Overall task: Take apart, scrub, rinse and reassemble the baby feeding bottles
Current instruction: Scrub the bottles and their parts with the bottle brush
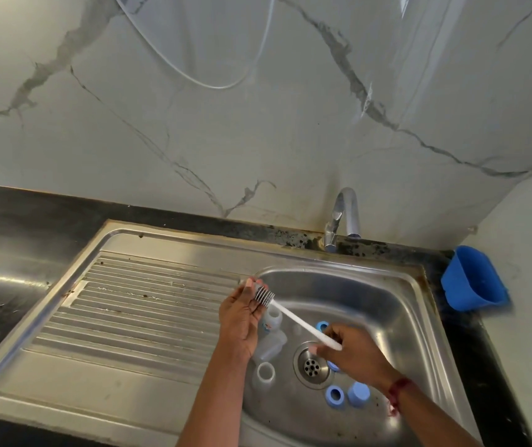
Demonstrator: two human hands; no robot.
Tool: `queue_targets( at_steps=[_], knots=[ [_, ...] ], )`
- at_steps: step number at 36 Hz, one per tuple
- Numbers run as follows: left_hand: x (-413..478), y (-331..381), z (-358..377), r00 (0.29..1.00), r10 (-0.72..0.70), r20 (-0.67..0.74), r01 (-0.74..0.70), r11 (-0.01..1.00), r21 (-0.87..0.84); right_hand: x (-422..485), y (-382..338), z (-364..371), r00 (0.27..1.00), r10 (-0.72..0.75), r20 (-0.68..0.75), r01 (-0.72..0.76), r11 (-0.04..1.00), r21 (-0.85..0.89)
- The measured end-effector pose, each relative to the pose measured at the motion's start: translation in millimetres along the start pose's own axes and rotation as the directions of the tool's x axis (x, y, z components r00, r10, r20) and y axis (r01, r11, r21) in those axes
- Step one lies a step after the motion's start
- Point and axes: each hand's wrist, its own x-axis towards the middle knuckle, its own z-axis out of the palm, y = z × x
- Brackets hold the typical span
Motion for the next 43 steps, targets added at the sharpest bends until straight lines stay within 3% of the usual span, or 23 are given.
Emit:
queue_targets(
  at_steps=[2, 5, 7, 9, 12, 14, 15, 17, 19, 22, 26, 37, 43],
  knots=[
    [2.5, -0.7, 0.0, 0.997, 0.024, -0.073, -0.023, 1.000, 0.015, 3.7, 5.8, 4.2, 0.989, -0.108, -0.105, 0.088, 0.980, -0.177],
    [2.2, -2.8, 0.1, 0.991, 0.036, -0.131, -0.032, 0.999, 0.029, 7.7, 17.1, 11.9, 0.919, -0.324, -0.226, 0.116, 0.768, -0.630],
    [1.4, -2.8, 0.5, 0.990, 0.039, -0.134, -0.035, 0.999, 0.034, 6.4, 14.6, 17.0, 0.864, -0.456, -0.213, 0.147, 0.633, -0.760],
    [2.4, -0.6, -0.7, 0.993, 0.057, -0.101, -0.051, 0.997, 0.060, 3.9, 10.7, 18.9, 0.857, -0.480, -0.185, 0.159, 0.590, -0.791],
    [4.5, 4.4, -3.3, 0.997, 0.074, -0.018, -0.072, 0.991, 0.111, 4.9, 9.2, 20.0, 0.951, -0.274, -0.140, 0.122, 0.754, -0.645],
    [4.9, 6.8, -4.7, 0.997, 0.069, 0.044, -0.073, 0.993, 0.089, 7.0, 5.8, 20.7, 0.997, -0.066, -0.030, 0.054, 0.952, -0.301],
    [4.3, 8.4, -5.2, 0.995, 0.064, 0.072, -0.068, 0.996, 0.061, 6.4, 0.5, 19.8, 0.999, 0.019, 0.036, -0.016, 0.996, -0.085],
    [4.9, 10.9, -6.7, 0.990, 0.058, 0.131, -0.058, 0.998, -0.002, 0.0, -9.9, 14.4, 0.970, 0.128, 0.206, -0.175, 0.958, 0.227],
    [4.2, 12.8, -7.0, 0.981, 0.057, 0.185, -0.048, 0.998, -0.048, -7.4, -13.1, 4.7, 0.916, 0.131, 0.379, -0.278, 0.888, 0.365],
    [2.3, 11.4, -7.9, 0.970, 0.060, 0.234, -0.030, 0.991, -0.130, -11.1, -14.7, -10.3, 0.840, 0.079, 0.537, -0.351, 0.833, 0.428],
    [4.2, 9.0, -10.7, 0.946, 0.087, 0.311, -0.021, 0.977, -0.210, -10.8, -15.0, -17.4, 0.807, 0.055, 0.588, -0.385, 0.803, 0.454],
    [2.0, 4.9, -10.0, 0.942, 0.122, 0.313, -0.043, 0.968, -0.248, -17.5, -23.9, -27.7, 0.814, 0.055, 0.579, -0.340, 0.853, 0.396],
    [1.0, 20.2, -12.7, 0.973, 0.103, 0.207, -0.045, 0.962, -0.268, -23.7, -8.4, -32.9, 0.840, 0.105, 0.533, -0.322, 0.887, 0.332]
  ],
)
